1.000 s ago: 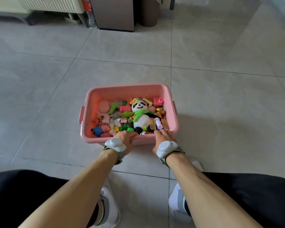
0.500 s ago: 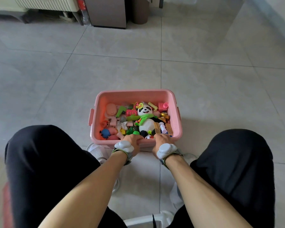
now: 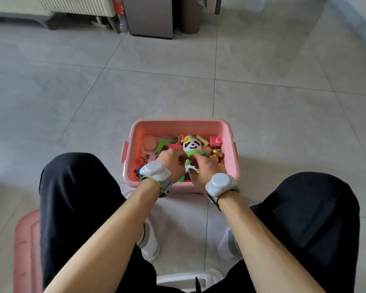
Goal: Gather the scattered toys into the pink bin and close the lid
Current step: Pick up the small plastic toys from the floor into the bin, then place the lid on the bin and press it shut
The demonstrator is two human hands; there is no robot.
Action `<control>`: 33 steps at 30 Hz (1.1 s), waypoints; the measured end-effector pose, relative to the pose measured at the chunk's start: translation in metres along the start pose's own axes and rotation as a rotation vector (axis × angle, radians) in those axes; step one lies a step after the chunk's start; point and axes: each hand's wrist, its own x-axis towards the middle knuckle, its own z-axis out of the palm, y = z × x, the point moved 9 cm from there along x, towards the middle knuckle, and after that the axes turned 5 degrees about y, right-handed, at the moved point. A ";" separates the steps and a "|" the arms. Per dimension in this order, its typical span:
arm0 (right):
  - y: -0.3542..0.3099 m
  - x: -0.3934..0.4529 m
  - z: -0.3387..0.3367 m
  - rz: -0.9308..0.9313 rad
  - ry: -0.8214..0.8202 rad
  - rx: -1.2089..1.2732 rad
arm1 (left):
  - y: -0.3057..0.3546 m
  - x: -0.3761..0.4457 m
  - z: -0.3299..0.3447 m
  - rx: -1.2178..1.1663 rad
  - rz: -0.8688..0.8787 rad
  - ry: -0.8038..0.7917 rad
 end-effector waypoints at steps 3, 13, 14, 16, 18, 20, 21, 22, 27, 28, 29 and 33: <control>-0.034 0.006 -0.039 -0.085 0.075 0.044 | 0.013 -0.001 -0.067 -0.025 0.063 0.152; -0.161 0.025 -0.081 -0.330 0.125 0.092 | -0.059 -0.042 -0.195 -0.294 -0.147 0.472; -0.172 0.027 -0.075 -0.336 0.106 0.077 | -0.075 -0.048 -0.197 -0.311 -0.189 0.471; -0.194 0.030 -0.059 -0.354 0.050 0.048 | -0.105 -0.060 -0.195 -0.325 -0.259 0.452; -0.217 0.031 -0.038 -0.373 -0.016 0.023 | -0.134 -0.074 -0.190 -0.337 -0.322 0.433; -0.227 0.031 -0.024 -0.374 -0.065 -0.004 | -0.150 -0.082 -0.180 -0.346 -0.347 0.405; -0.238 0.029 -0.007 -0.387 -0.109 -0.028 | -0.167 -0.092 -0.175 -0.354 -0.383 0.403; -0.245 0.028 0.008 -0.394 -0.149 -0.048 | -0.183 -0.101 -0.170 -0.371 -0.418 0.400; -0.267 0.010 0.089 -0.411 -0.365 -0.133 | -0.255 -0.144 -0.113 -0.404 -0.600 0.331; -0.268 0.005 0.108 -0.416 -0.412 -0.157 | -0.270 -0.155 -0.096 -0.419 -0.643 0.310; -0.269 0.001 0.126 -0.421 -0.453 -0.184 | -0.283 -0.165 -0.081 -0.443 -0.690 0.287; -0.259 -0.013 0.180 -0.392 -0.556 -0.281 | -0.323 -0.197 -0.018 -0.497 -0.852 0.152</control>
